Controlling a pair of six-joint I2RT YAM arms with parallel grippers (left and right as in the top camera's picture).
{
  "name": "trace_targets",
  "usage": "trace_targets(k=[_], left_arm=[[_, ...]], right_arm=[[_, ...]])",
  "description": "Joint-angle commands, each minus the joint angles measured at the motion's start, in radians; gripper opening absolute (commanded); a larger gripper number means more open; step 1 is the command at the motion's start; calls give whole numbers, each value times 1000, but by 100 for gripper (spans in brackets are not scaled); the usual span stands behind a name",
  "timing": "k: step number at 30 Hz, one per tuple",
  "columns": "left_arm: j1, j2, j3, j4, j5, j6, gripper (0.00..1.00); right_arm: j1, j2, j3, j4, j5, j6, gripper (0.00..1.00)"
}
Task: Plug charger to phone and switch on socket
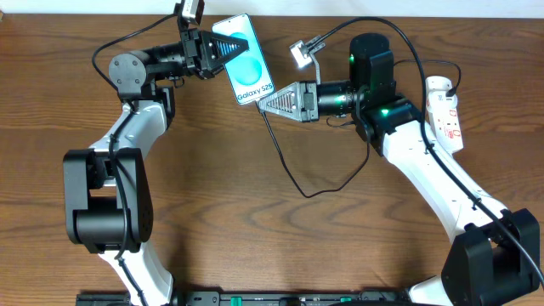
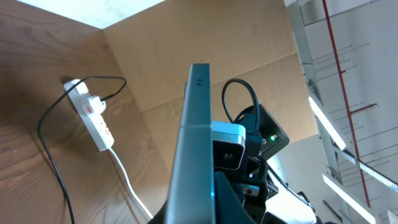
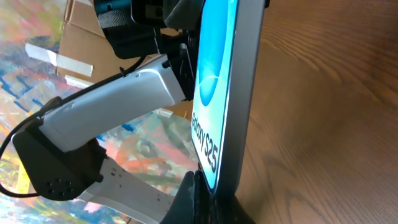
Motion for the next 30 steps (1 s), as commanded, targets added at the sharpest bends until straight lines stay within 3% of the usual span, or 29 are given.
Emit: trace_targets(k=[1, 30], left_arm=[[-12, -4, 14, 15, 129, 48, 7], [-12, -4, 14, 15, 87, 48, 7]], right_arm=[[-16, -10, 26, 29, 45, 2, 1], [-5, -10, 27, 128, 121, 111, 1]])
